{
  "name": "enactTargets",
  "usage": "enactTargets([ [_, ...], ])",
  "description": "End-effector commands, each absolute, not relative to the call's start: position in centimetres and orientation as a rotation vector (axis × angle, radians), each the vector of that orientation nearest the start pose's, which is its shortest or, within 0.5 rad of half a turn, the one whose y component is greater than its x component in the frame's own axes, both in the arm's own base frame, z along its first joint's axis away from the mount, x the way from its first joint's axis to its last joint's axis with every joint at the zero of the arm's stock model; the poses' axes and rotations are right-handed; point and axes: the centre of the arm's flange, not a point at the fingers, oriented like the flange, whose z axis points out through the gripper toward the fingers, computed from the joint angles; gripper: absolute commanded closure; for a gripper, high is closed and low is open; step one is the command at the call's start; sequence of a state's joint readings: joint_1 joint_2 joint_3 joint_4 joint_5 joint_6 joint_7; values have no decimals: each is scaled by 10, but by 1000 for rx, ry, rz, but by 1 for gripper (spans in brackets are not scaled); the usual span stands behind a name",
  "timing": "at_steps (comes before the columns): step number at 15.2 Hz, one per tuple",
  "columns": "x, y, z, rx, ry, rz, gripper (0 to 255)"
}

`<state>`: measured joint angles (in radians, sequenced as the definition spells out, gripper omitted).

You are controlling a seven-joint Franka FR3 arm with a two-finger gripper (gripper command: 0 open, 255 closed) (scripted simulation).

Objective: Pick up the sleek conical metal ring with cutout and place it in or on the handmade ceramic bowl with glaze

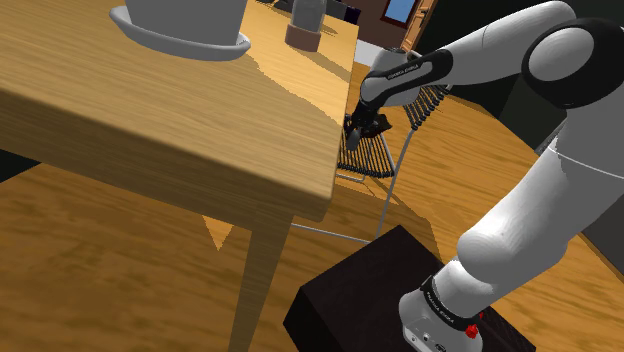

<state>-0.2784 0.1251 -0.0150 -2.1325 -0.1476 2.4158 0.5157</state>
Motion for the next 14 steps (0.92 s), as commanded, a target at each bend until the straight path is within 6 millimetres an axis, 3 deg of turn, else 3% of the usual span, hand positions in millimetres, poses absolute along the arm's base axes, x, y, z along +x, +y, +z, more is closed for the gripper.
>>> enactTargets([
  [1, 550, -166, 370, -3022, 1113, -272, 255],
  [14, 550, -166, 439, -3022, 1113, -272, 255],
])
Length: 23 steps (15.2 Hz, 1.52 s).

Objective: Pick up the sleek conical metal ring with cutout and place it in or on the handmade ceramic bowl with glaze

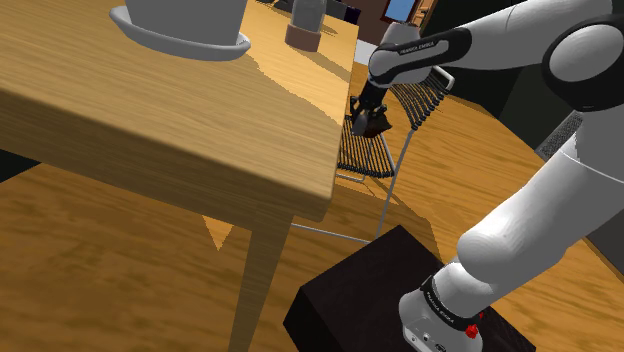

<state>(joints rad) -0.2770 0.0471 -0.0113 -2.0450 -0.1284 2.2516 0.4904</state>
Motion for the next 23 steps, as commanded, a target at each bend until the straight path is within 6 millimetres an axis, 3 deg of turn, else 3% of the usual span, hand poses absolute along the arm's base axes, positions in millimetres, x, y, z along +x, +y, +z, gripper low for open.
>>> enactTargets([
  [1, 550, -166, 444, -3022, 1113, -272, 255],
  [15, 550, -166, 516, -3022, 1113, -272, 255],
  [23, 574, -269, 518, -3022, 1113, -272, 255],
])
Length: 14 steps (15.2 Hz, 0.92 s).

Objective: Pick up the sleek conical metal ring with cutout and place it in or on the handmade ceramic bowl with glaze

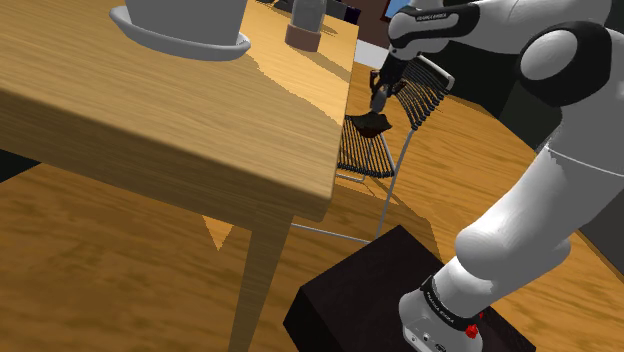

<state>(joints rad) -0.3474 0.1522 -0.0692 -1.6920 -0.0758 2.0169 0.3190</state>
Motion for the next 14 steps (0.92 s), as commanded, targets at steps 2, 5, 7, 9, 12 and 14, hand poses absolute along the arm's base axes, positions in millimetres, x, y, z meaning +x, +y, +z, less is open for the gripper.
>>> enactTargets([
  [2, 580, -295, 518, -3022, 1113, -272, 255],
  [5, 590, -333, 519, -3022, 1113, -272, 255],
  [7, 596, -359, 519, -3022, 1113, -272, 255],
  [9, 598, -366, 514, -3022, 1113, -272, 255],
  [12, 598, -366, 498, -3022, 1113, -272, 255],
  [14, 598, -366, 488, -3022, 1113, -272, 255],
])
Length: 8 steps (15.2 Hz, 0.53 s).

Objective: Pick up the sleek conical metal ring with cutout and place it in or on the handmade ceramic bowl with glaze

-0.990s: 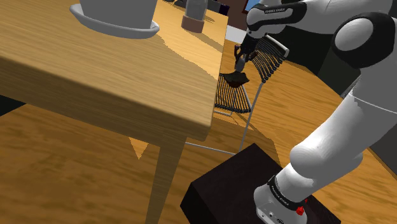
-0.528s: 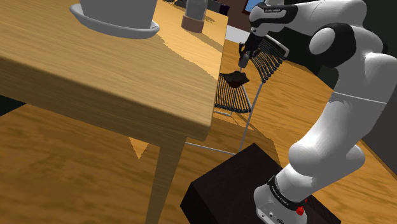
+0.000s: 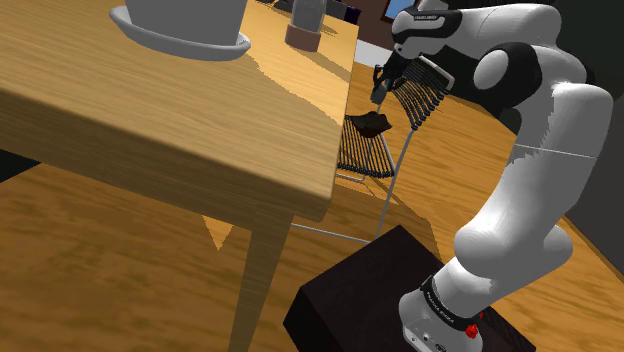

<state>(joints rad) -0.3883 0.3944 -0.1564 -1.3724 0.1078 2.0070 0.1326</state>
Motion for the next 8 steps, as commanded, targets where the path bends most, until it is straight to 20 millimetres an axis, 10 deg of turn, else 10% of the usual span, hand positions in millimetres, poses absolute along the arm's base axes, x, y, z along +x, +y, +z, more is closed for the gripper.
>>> enactTargets([
  [1, 598, -366, 483, -3022, 1113, -272, 255],
  [8, 598, -366, 446, -3022, 1113, -272, 255],
])
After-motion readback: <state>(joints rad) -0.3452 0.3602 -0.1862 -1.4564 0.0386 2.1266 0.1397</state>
